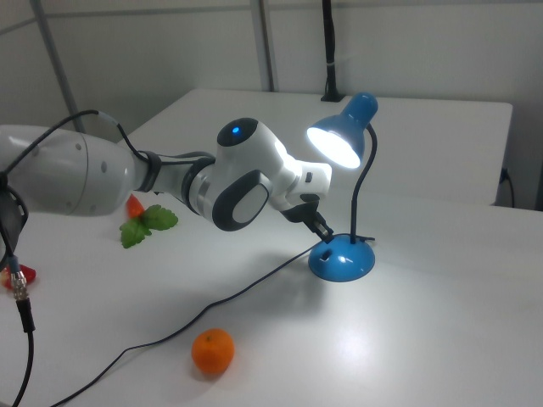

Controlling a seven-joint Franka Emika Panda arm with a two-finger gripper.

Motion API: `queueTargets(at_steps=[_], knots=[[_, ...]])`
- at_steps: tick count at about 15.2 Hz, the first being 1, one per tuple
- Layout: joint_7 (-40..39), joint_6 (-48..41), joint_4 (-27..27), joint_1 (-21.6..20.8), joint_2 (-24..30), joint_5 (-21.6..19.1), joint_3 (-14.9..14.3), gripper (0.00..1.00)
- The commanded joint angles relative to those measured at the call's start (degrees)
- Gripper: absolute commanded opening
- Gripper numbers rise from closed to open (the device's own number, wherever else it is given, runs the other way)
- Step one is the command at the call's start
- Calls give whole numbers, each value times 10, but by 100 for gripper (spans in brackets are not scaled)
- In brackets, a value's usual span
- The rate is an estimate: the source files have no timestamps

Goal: Turn on desk lamp

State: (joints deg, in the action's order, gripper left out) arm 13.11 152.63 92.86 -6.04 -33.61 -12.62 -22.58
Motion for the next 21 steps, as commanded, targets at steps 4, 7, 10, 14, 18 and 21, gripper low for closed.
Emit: queueTargets(at_steps=[4,7,10,14,18,21], knots=[[-54,-177,14,-3,92,-11,-1,0],[-91,-281,14,-4,137,-9,-1,0],[-145,-386,14,-9,182,0,-2,6],[-183,-488,13,-23,238,48,-2,41],[-179,-547,11,-41,262,66,-2,100],[-183,-586,11,-41,295,65,-1,100]])
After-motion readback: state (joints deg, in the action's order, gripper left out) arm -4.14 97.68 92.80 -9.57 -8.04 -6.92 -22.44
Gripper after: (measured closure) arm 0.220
